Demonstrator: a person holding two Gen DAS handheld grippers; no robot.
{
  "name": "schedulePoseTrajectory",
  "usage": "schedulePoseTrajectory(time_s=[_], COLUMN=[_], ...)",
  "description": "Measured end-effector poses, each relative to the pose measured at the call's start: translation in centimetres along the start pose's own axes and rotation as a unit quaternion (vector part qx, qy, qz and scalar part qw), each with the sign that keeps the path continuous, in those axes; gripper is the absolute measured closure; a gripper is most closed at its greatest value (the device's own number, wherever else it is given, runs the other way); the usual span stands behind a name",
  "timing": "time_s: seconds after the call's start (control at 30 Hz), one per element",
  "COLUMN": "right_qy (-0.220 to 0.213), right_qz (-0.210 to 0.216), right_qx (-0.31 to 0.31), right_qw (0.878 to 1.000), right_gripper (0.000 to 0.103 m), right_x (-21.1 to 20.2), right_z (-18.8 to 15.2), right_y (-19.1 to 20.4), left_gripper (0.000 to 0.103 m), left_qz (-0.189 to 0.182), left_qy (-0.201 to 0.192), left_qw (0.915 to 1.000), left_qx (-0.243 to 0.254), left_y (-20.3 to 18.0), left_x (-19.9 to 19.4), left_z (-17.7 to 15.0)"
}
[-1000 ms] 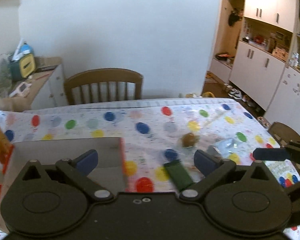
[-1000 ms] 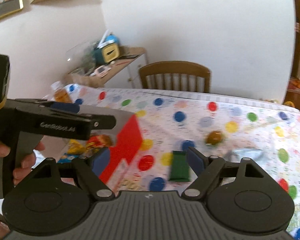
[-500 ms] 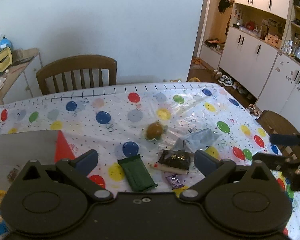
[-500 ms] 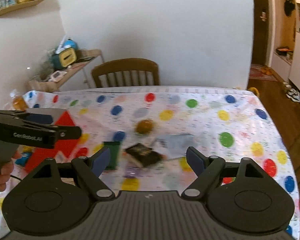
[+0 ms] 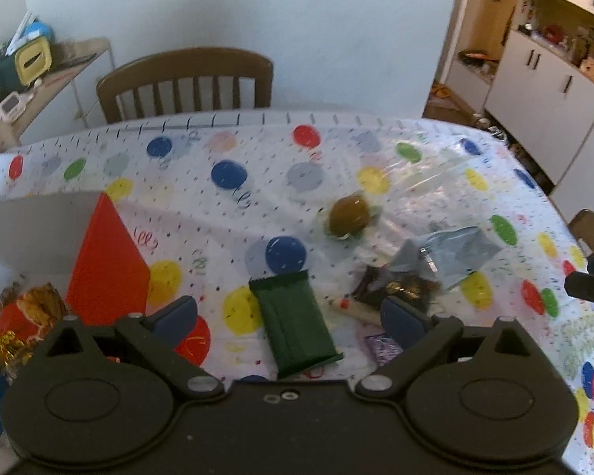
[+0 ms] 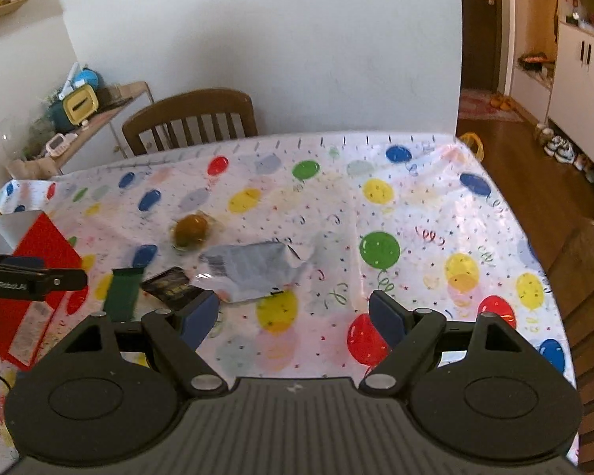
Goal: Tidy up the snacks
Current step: 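Grasp the green bar with the left tool while the right tool grasps the silver foil bag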
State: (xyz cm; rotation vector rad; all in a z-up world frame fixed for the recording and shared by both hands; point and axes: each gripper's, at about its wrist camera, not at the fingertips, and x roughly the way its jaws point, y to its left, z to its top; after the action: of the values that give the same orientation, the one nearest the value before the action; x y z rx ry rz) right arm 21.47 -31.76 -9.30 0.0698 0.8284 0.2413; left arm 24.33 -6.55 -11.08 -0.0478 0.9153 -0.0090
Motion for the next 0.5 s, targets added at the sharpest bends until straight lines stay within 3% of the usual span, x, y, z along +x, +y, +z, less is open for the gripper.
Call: schedulePoseTrajectory(time_s=[0.27,0.5], right_qy=[0.028,0.042], right_qz=[-0.003,0.005], right_qx=[-0.01,-0.019], right_qw=[1.0,0.999], right_gripper=[0.02,0.037], right_x=[5.2,8.4], right_z=[1.2,2.3], right_y=[-0.5,0.1], left_gripper=[0.007,0.016], left_qz=[0.018,0.028], left_qy=[0.027,0.056], left_qw=[0.9994,0.998], left_qx=[0.008,-0.001], left_y=[-0.6,-0.3], left_x=[3.6,6.5], left_z=[-0.4,-0.9])
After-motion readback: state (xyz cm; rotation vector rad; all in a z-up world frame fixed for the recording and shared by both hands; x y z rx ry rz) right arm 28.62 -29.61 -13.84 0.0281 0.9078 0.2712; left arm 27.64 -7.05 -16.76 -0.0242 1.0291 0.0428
